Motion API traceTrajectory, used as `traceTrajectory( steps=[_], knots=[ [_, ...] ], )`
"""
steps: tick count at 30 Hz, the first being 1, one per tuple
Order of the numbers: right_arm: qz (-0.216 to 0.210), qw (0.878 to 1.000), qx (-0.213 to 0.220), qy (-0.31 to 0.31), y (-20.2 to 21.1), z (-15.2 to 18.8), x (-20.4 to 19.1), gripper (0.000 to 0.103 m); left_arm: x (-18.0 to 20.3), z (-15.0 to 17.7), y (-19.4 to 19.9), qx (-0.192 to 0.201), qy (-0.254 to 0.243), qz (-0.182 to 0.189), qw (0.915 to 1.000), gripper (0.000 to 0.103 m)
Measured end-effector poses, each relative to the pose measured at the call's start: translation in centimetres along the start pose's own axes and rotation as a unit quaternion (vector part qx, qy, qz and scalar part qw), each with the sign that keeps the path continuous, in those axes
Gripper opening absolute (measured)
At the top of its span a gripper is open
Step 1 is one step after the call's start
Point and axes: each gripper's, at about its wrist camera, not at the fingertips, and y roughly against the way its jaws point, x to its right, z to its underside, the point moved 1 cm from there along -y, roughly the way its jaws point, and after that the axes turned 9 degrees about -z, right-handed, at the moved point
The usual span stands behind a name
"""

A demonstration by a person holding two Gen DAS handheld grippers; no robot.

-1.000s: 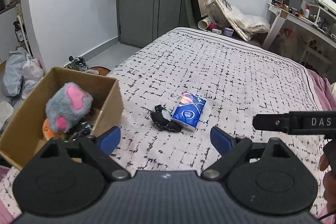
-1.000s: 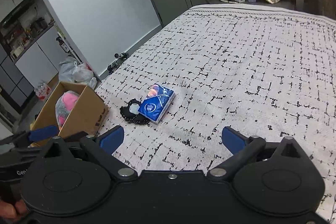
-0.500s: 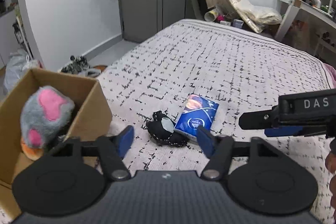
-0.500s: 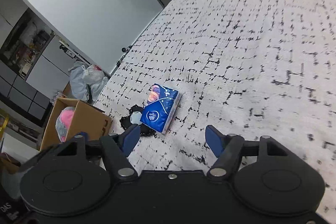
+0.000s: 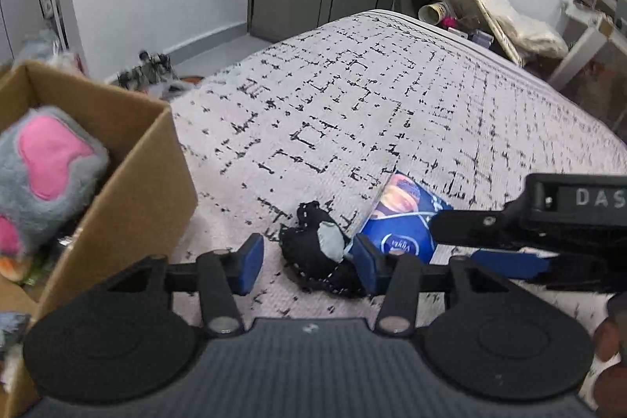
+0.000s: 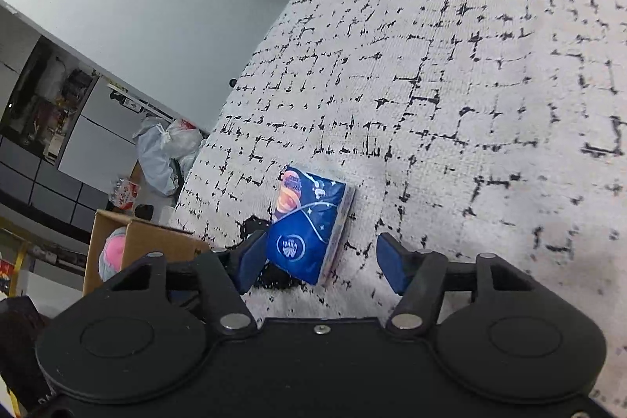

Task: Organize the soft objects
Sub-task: 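Grasp the black earphones with the left tool while the right tool grasps the blue tissue pack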

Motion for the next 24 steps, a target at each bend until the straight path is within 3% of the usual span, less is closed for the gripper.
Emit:
traceTrajectory(
  steps=[6, 9, 10, 11, 24],
  knots=[
    [0.001, 1.000, -0.007, -0.014, -2.1, -0.5, 0.1, 0.059, -1.3, -0.2, -1.6, -0.037, 0.073, 0.031, 0.9962, 0.030],
    [-0.002, 1.000, -0.012, -0.016, -2.8, -0.4, 0.0, 0.046, -1.7, -0.2, -2.0, -0.046, 0.094, 0.043, 0.9936, 0.024],
    [0.005, 1.000, -0.015, -0.016, -3.1, -0.4, 0.1, 0.035, -1.7, -0.2, -2.0, -0.046, 0.095, 0.044, 0.9935, 0.023],
    [0.010, 1.000, -0.016, -0.015, -3.3, -0.3, 0.1, 0.032, -1.7, -0.2, -2.0, -0.047, 0.096, 0.046, 0.9932, 0.022],
    [0.016, 1.000, 0.023, -0.003, 1.2, 0.2, -1.3, 0.024, -2.6, 0.0, 2.3, -0.023, 0.060, 0.066, 0.9957, 0.019]
  ],
)
